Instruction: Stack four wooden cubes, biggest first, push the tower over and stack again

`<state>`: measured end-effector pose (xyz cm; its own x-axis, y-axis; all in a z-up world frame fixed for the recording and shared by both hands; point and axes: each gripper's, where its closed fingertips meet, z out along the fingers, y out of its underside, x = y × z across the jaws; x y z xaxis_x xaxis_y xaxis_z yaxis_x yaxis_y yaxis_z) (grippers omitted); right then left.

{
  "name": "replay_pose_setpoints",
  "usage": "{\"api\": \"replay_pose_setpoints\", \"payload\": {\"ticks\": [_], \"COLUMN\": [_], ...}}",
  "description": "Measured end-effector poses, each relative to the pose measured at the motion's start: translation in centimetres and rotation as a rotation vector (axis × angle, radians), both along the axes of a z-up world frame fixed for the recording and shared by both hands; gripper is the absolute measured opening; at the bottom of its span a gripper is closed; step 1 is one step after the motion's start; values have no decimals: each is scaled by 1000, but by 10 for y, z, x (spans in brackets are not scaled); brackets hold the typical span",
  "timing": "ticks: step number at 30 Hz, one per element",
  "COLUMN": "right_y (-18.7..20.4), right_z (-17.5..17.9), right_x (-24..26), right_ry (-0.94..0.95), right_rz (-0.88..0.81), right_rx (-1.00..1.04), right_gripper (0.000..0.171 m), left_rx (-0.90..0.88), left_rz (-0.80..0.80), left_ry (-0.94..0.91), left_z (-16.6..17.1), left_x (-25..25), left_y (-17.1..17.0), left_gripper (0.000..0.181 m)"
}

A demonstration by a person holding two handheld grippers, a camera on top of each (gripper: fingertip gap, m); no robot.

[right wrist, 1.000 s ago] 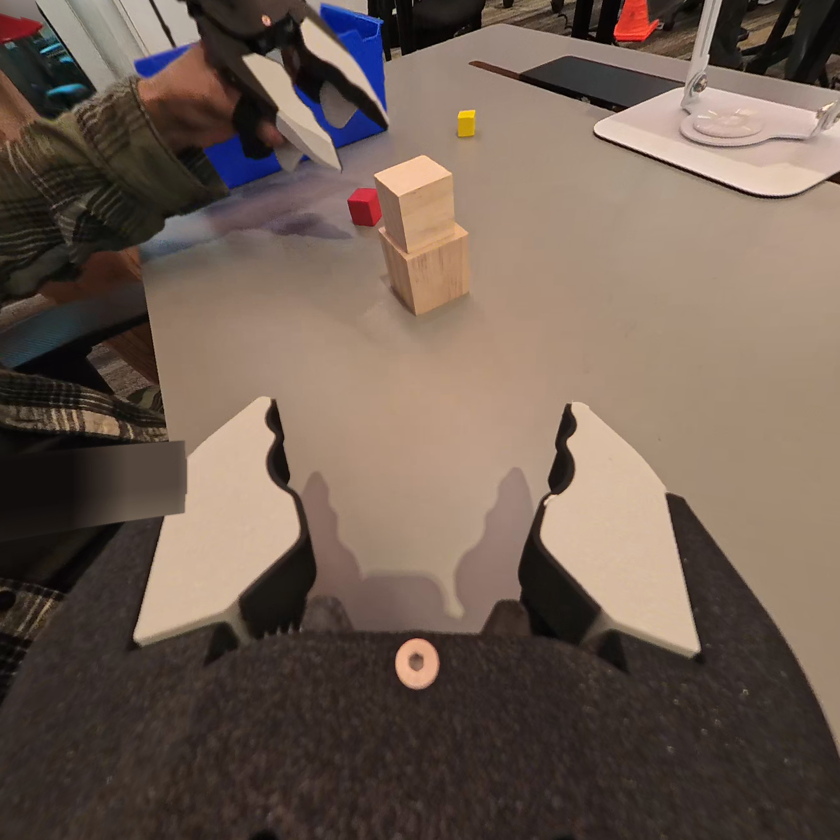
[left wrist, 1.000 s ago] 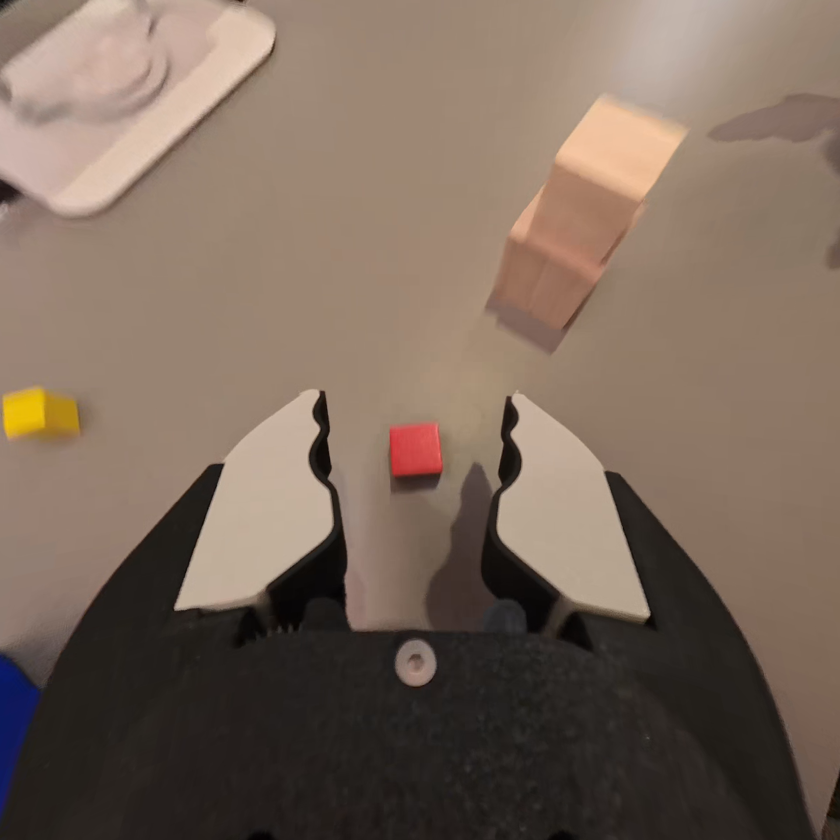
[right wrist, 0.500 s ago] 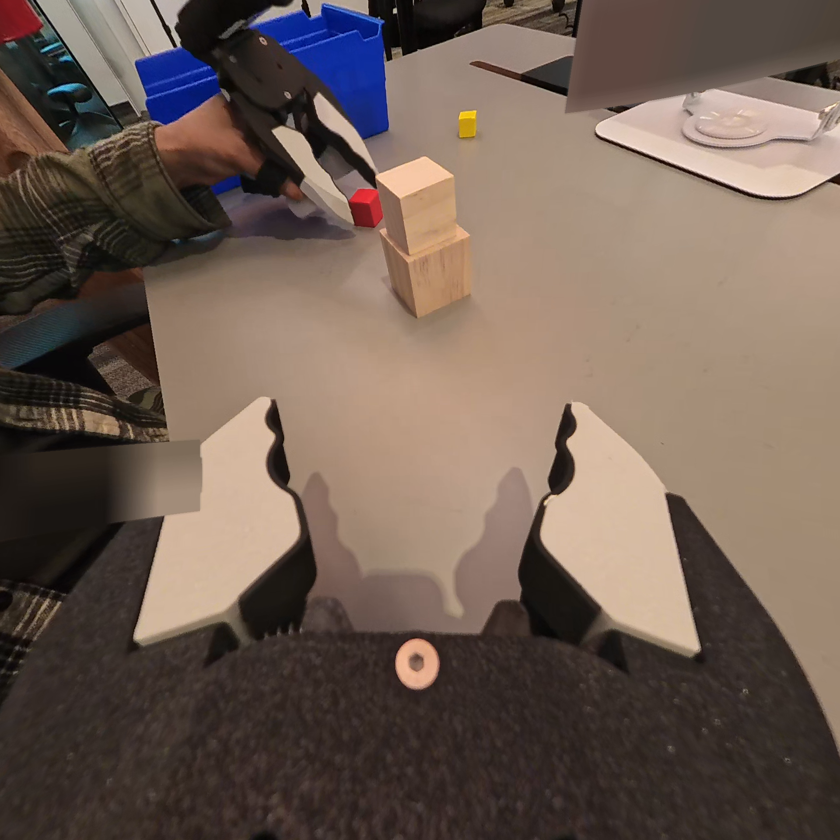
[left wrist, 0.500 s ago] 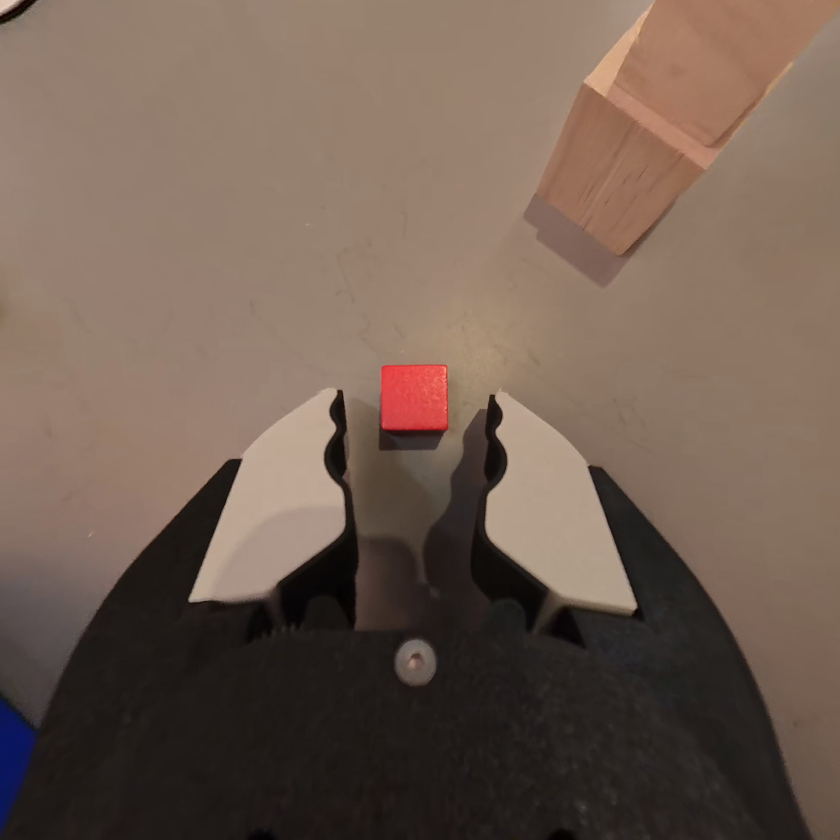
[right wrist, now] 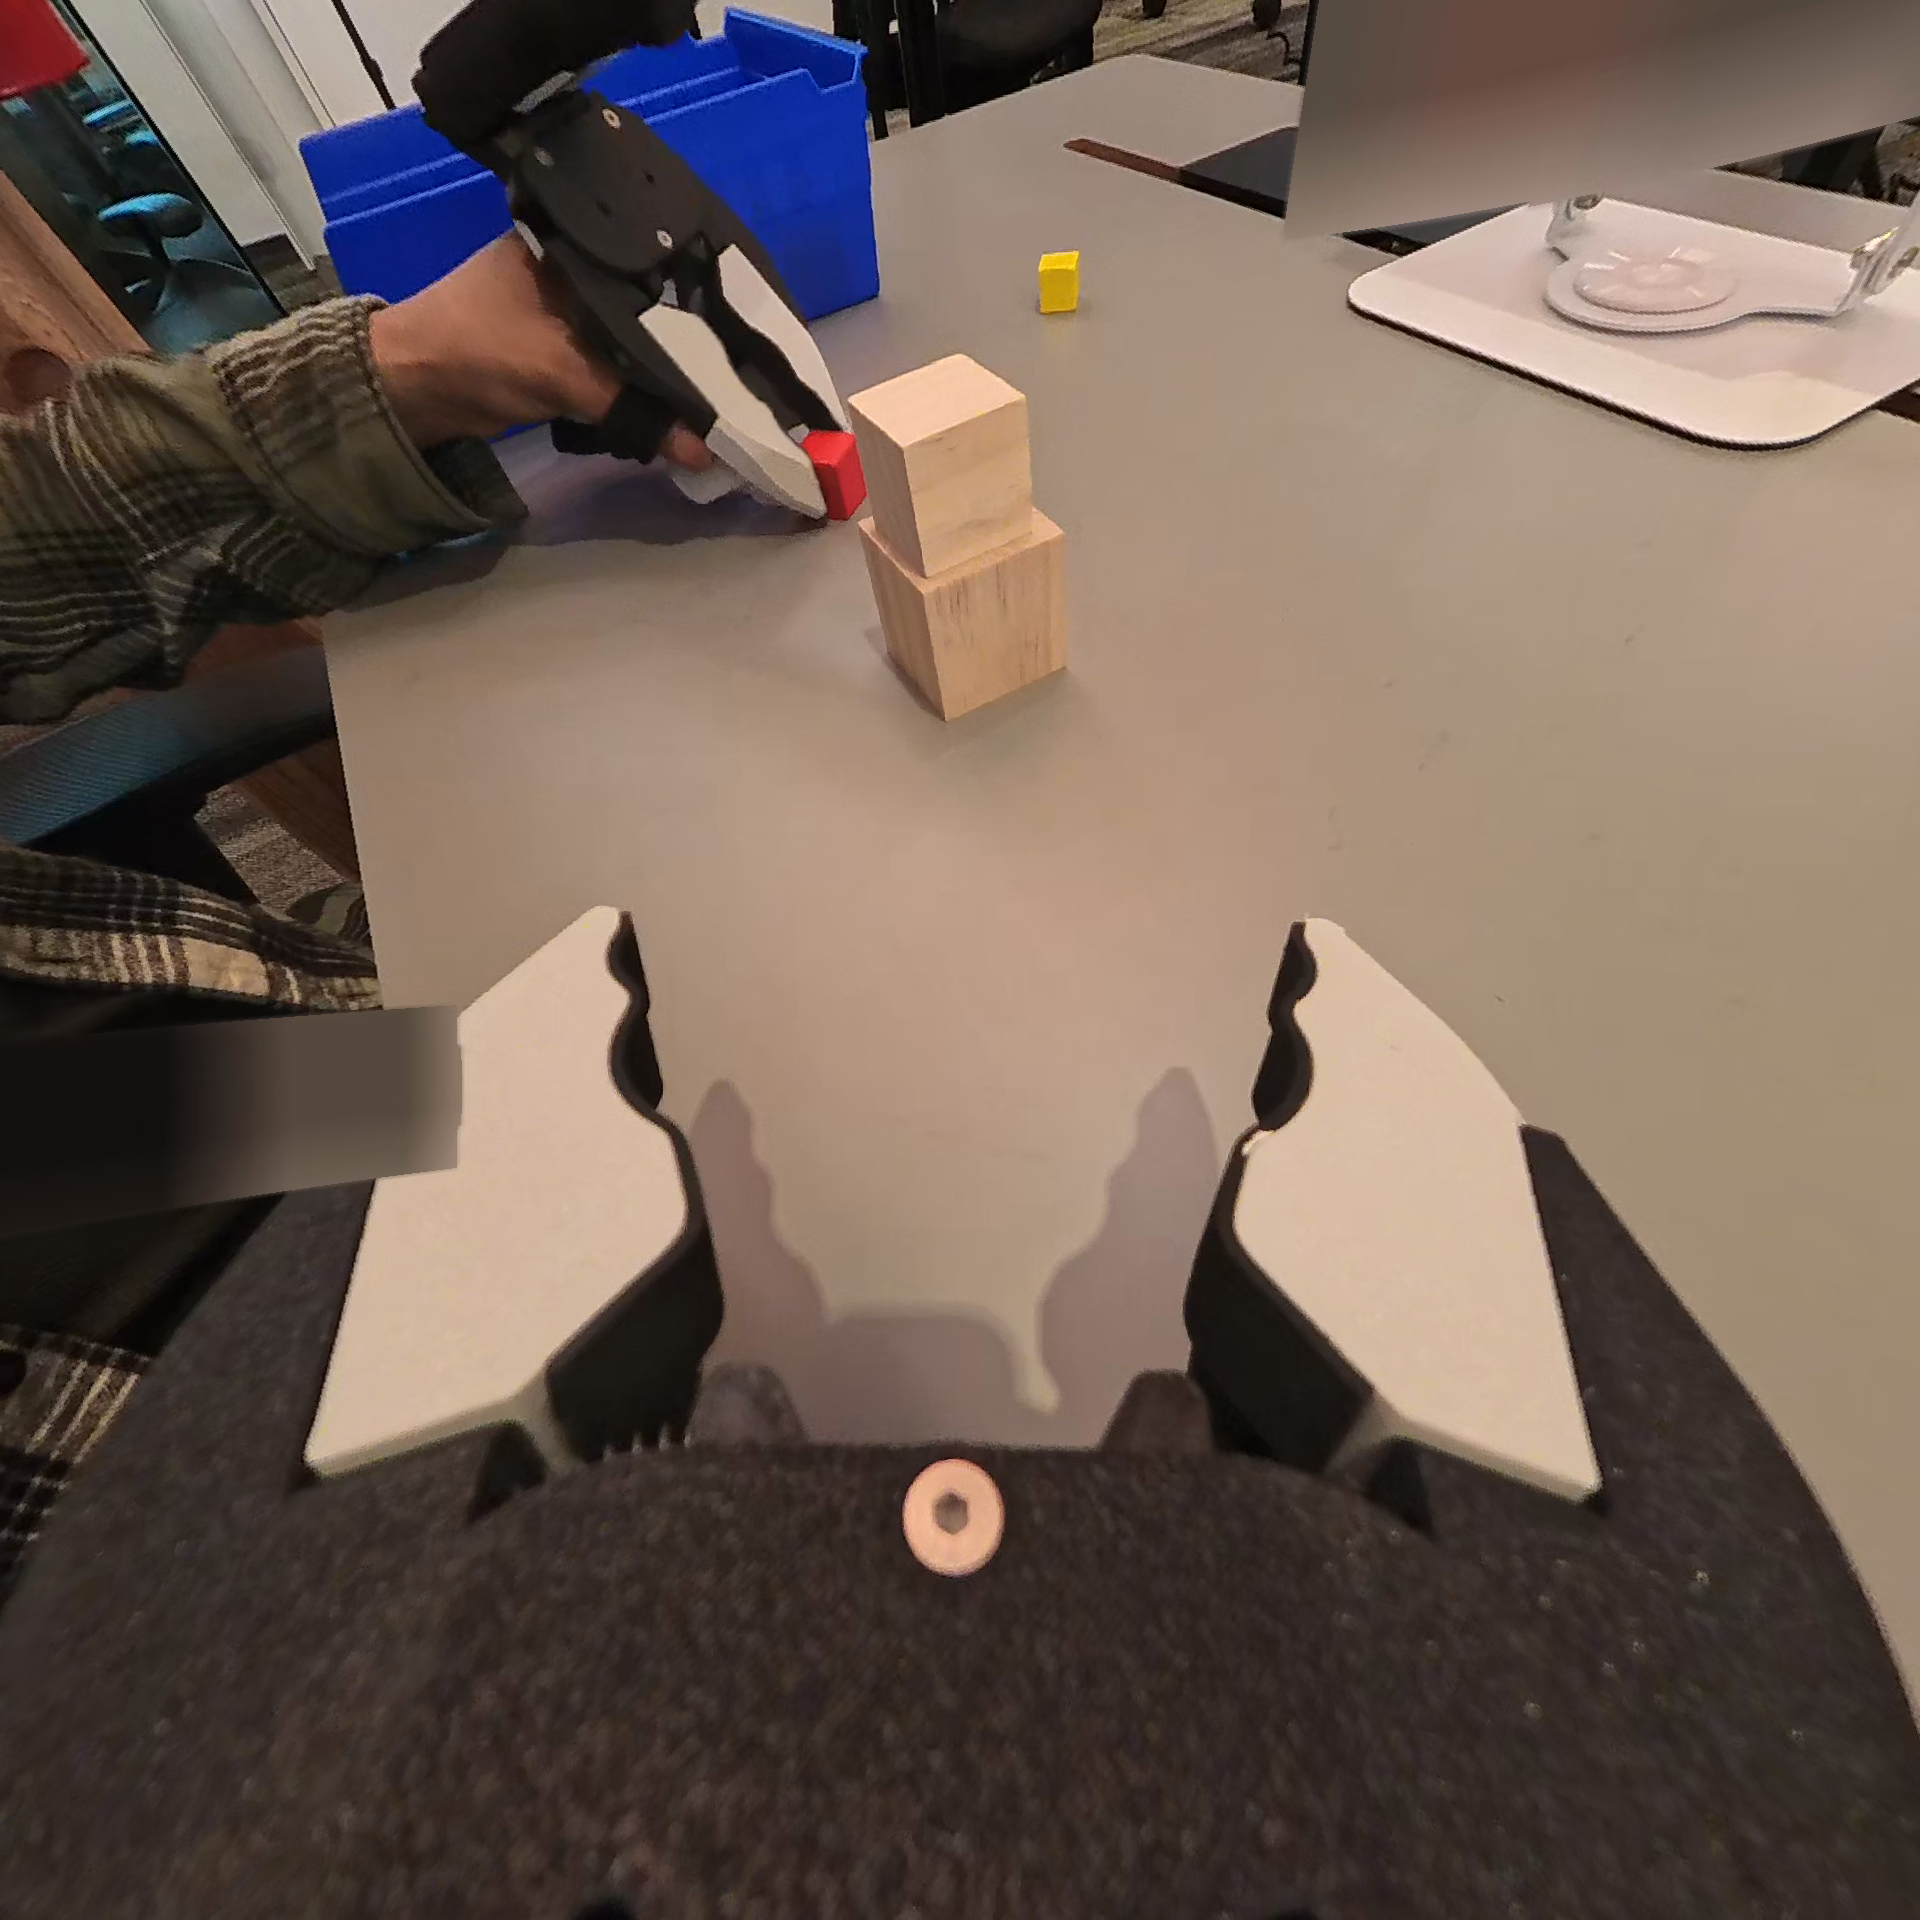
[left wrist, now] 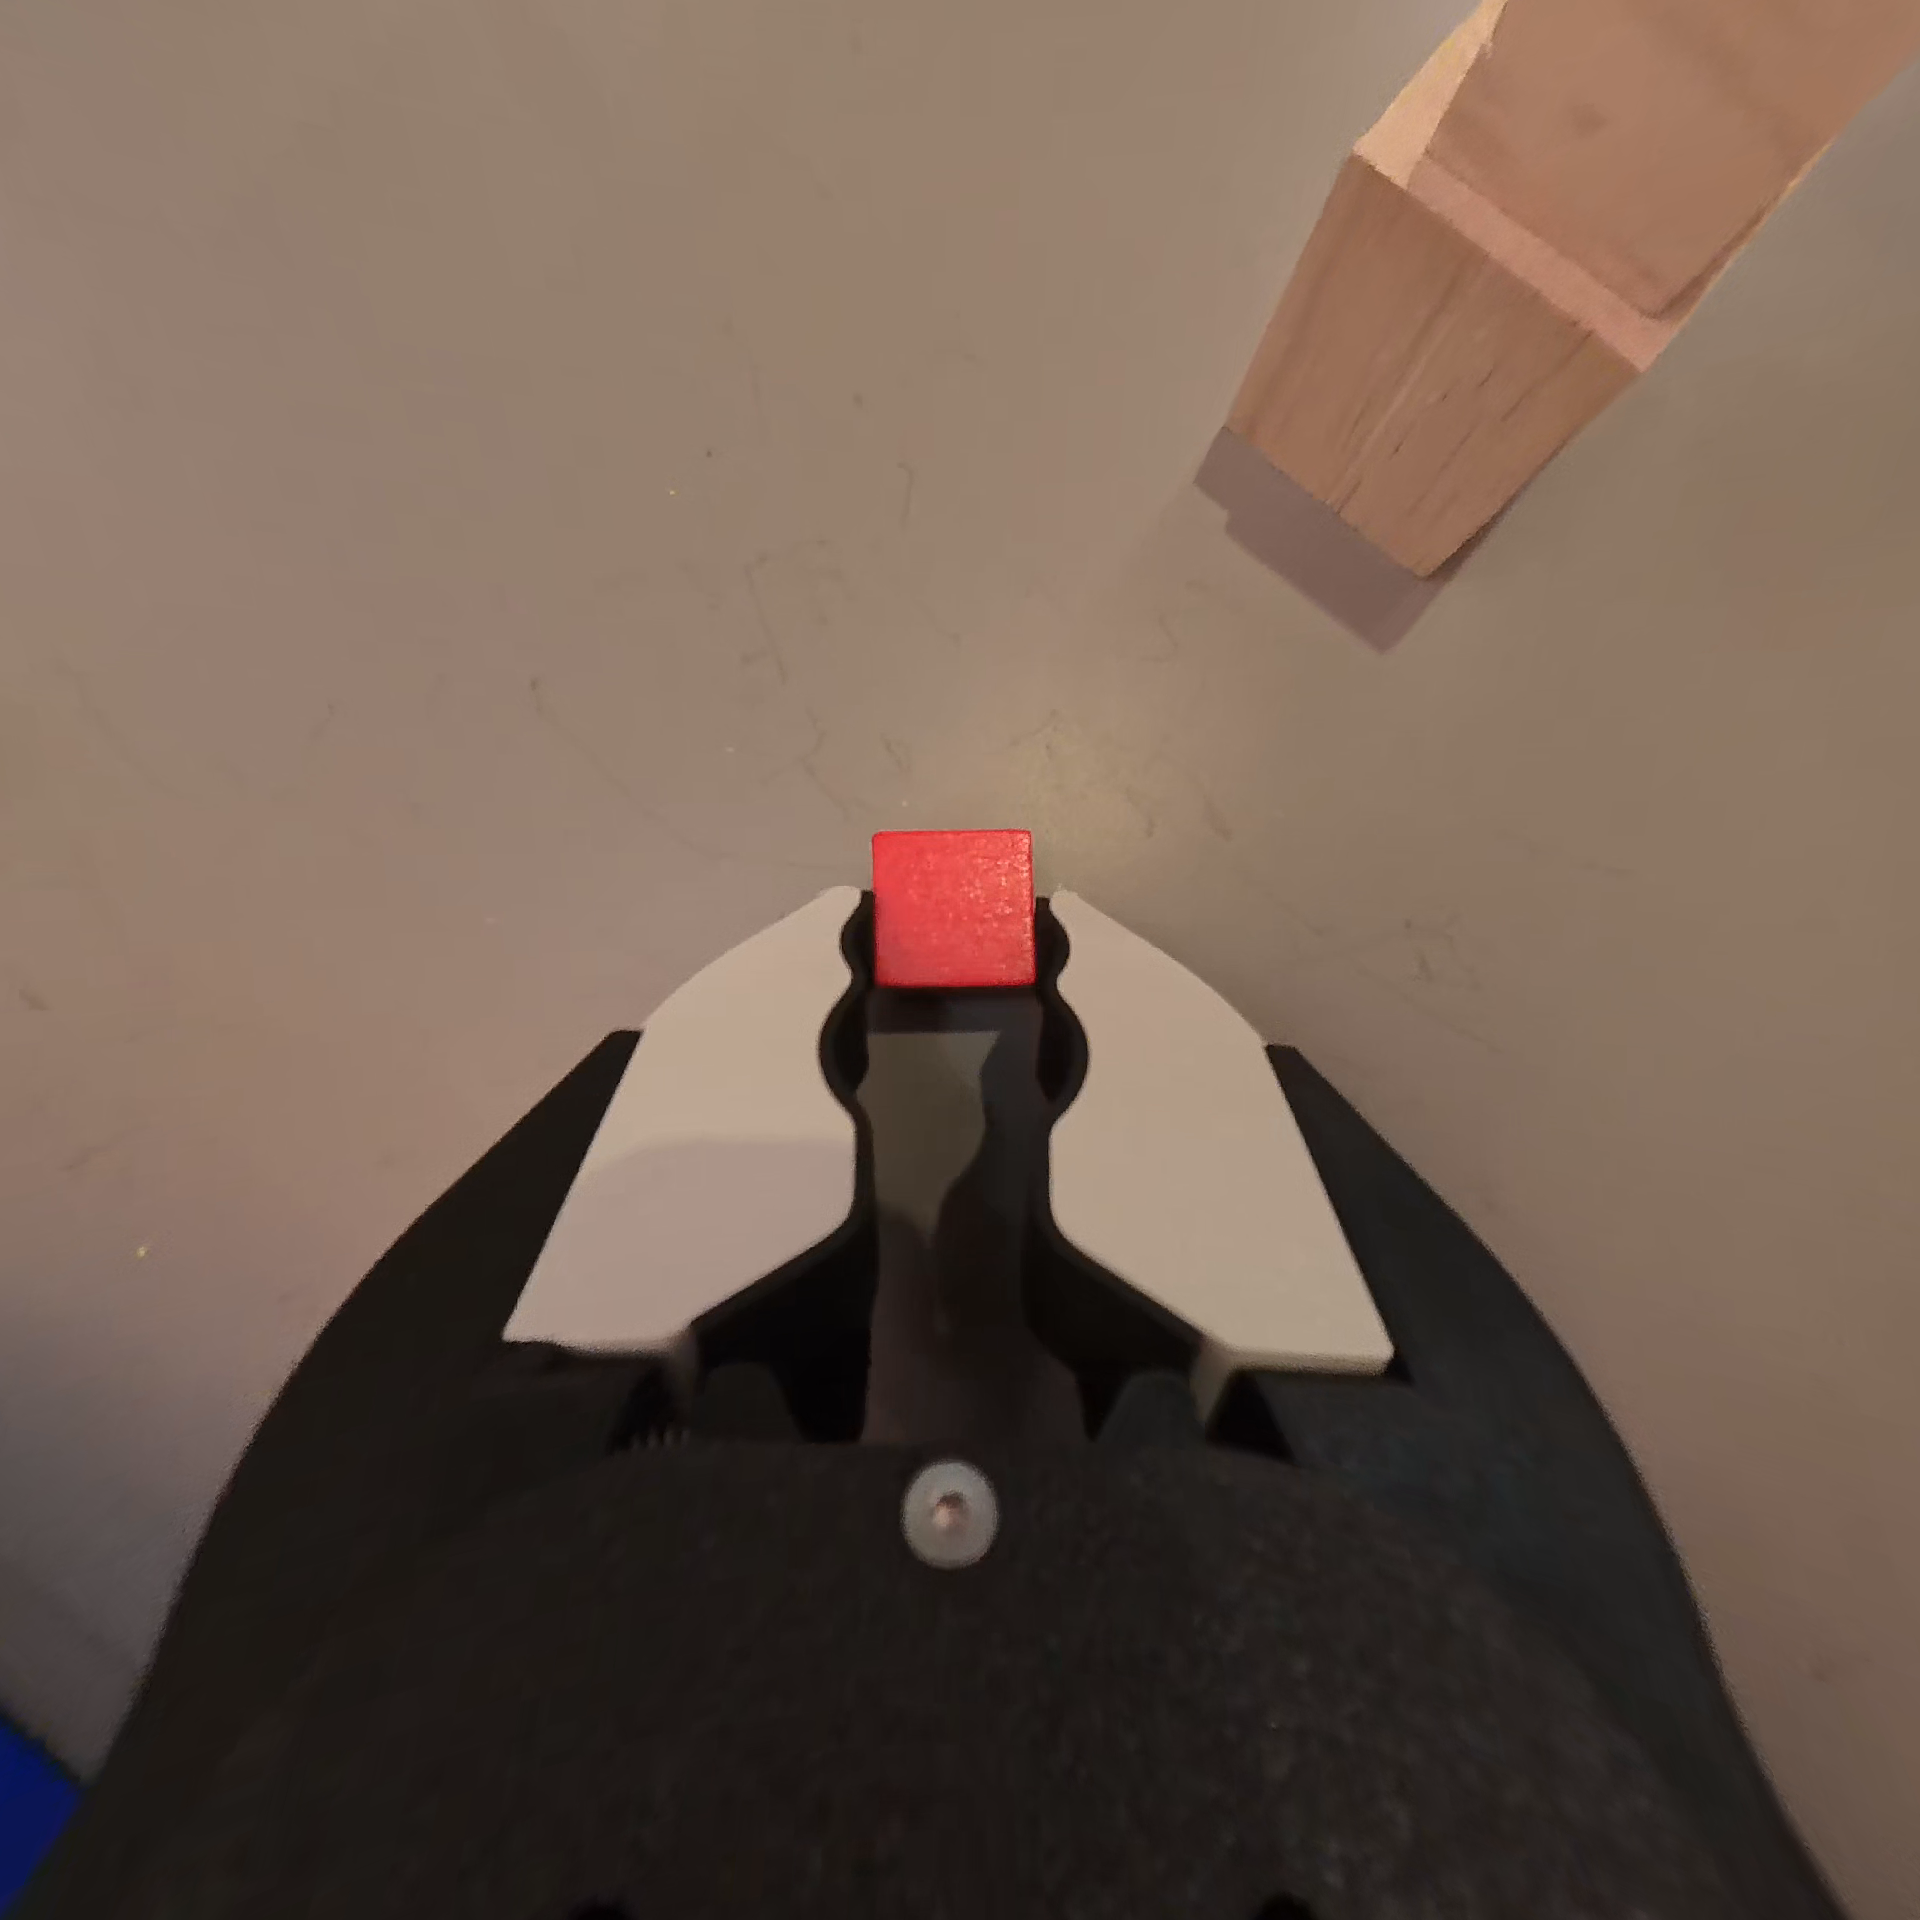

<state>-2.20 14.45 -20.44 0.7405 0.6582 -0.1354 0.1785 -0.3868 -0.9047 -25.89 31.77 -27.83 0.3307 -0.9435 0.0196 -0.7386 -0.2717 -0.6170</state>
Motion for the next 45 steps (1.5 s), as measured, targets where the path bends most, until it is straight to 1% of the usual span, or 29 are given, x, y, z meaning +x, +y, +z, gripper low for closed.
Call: {"api": "replay_pose_setpoints", "payload": {"ticks": [1,4,6,10,13,16,18,21,27,31,45], "right_y": [0,-1,-1,-2,-3,-4,-4,-6,-8,-8,-6], "right_z": [0,0,1,2,1,2,2,3,4,4,1], "right_x": [0,-1,-1,0,-1,-2,-1,0,3,4,3], "right_ry": [0,-2,-3,-3,-5,-5,-8,-6,-2,-1,-1], "right_rz": [1,2,1,1,4,5,2,1,-4,-3,2], "right_rx": [-2,-2,1,6,3,4,6,8,10,10,0], "right_gripper": [113,113,113,112,112,112,112,112,112,112,112], "left_rx": [-3,-15,-11,17,57,70,82,94,68,53,8], "left_rz": [-1,-3,-14,-111,-224,-344,-404,-474,-573,-595,-631], "left_ry": [0,-11,-43,-123,-134,-113,-71,-18,14,28,-4], "left_z": [0,3,15,65,104,126,127,119,101,93,88], "left_x": [1,3,8,32,56,80,94,109,123,124,125], "left_y": [0,-1,-2,-12,-26,-42,-47,-52,-58,-57,-55], "left_gripper": [28,28,28,28,28,28,28,28,28,28,28]}}
